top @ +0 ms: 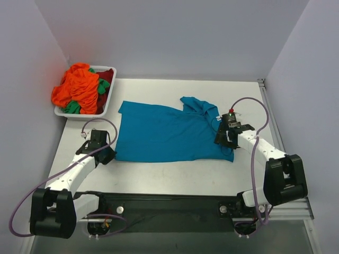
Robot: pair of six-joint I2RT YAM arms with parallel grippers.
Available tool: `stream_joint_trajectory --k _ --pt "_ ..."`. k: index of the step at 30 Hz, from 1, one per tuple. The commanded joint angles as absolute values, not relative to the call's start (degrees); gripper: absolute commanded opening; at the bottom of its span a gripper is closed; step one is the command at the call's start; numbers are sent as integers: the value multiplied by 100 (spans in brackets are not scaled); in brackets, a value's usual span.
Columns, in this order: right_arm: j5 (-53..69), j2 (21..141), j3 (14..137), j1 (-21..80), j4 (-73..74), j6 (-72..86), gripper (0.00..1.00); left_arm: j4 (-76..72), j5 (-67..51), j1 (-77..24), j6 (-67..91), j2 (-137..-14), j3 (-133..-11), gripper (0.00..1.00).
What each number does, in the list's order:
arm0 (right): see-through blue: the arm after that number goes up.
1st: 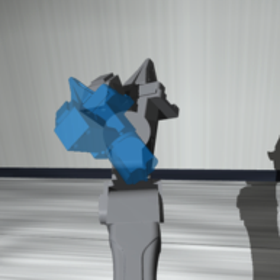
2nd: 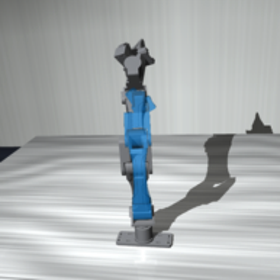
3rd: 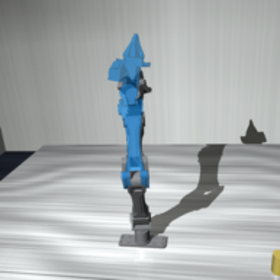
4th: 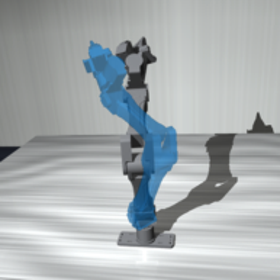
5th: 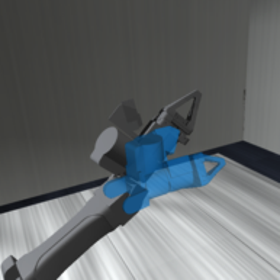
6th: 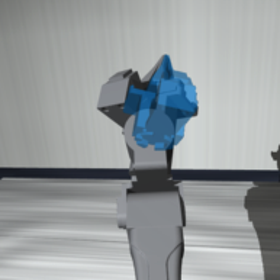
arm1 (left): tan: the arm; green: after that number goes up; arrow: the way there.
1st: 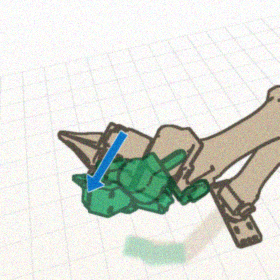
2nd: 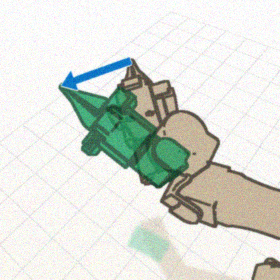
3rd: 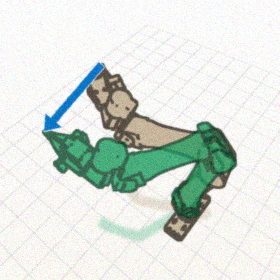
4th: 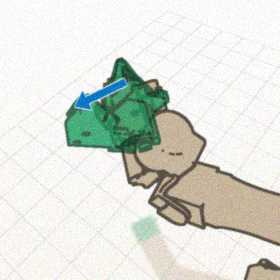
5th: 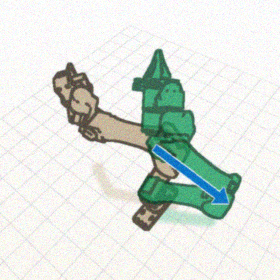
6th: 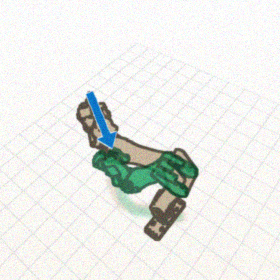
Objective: Fold and stack the t-shirts
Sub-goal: Flatten out the tshirt
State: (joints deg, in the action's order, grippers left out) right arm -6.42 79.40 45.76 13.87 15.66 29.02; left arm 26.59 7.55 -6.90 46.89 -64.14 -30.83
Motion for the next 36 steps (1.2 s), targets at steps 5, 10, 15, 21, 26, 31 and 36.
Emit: stream_joint_trajectory --k 5,10,15,21,26,31,36 --pt "-599 8462 4843 1214 1582 2698 46 2795 1055 -572 4553 -6117 -3173 0" --pt "-343 8920 4817 801 1521 2830 45 2856 1072 -501 4605 -6056 -3085 0" --pt "-272 9097 4685 370 1503 2961 45 3005 1160 -378 4684 -5801 -2945 0" --pt "-44 8351 3789 9 1090 3304 48 3041 1072 -316 4729 -5485 -2725 0" --pt "114 7700 3516 -44 958 3261 49 2918 976 -316 4720 -5528 -2619 0" --pt "-307 7330 3822 640 1256 3147 48 2786 826 -325 4711 -5581 -2593 0" --pt "-668 7663 4087 1248 1345 3155 46 2742 774 -316 4693 -5590 -2593 0"
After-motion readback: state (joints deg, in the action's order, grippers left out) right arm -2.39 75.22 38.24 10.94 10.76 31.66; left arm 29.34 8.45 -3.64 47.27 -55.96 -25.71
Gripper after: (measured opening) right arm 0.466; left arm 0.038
